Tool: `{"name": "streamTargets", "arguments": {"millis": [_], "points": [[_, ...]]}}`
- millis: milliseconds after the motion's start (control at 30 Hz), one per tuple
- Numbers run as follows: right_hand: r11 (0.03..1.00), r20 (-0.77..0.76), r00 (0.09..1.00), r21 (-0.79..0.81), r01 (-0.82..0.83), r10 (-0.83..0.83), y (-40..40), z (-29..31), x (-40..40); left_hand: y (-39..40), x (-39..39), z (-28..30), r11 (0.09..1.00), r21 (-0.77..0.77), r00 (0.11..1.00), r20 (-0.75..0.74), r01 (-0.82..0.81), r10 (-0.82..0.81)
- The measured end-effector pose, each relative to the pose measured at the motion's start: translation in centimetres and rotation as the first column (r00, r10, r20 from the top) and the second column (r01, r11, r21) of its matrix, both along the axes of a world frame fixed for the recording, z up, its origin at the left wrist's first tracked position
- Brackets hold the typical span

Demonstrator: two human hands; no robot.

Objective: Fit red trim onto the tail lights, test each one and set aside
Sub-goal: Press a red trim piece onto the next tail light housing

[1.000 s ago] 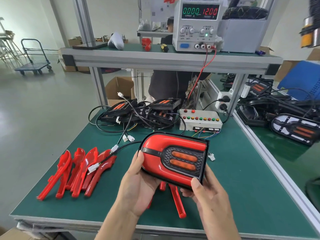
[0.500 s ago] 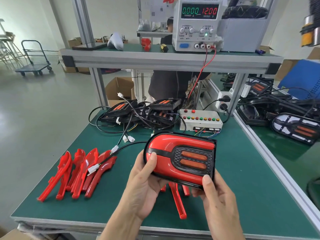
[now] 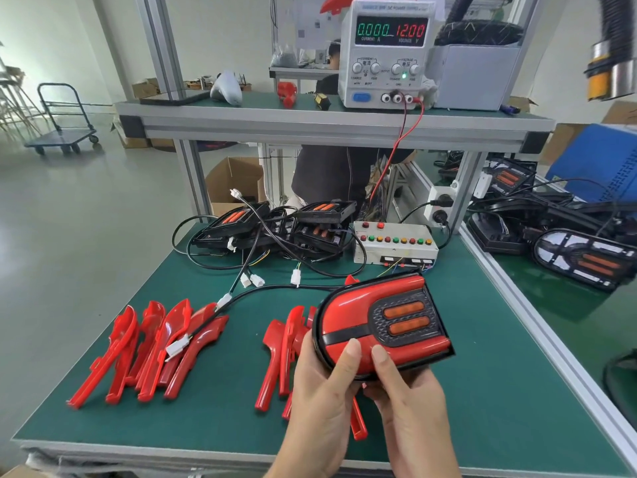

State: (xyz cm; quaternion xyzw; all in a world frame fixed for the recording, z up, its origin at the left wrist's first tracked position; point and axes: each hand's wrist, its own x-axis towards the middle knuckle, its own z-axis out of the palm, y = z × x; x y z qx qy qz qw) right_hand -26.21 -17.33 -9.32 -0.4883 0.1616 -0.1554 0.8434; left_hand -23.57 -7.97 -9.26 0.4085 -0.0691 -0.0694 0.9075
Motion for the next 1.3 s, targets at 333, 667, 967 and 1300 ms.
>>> {"name": "streamTargets", "arguments": {"millis": [333, 667, 967, 1300], "points": [[0.992, 0.031, 0.996, 0.092, -0.090, 0.088, -0.40, -0.07, -0.65, 0.21, -0.21, 0.14, 0.996, 0.082, 0.997, 0.069, -0.030, 0.024], [0.987, 0.040, 0.991, 0.086, -0.133, 0.130, -0.79, 0.17, -0.54, -0.14, 0.04, 0.26, 0.975, 0.194, 0.991, 0.107, -0.106, 0.087], [0.992, 0.050, 0.995, 0.091, -0.085, 0.081, -0.75, 0.21, -0.73, 0.16, 0.32, 0.31, 0.995, 0.079, 0.998, -0.022, 0.066, -0.064], [0.984, 0.052, 0.990, 0.118, -0.134, 0.129, -0.05, 0.47, -0.80, 0.52, -0.11, 0.37, 0.980, 0.196, 0.991, 0.136, -0.036, 0.009]]}}
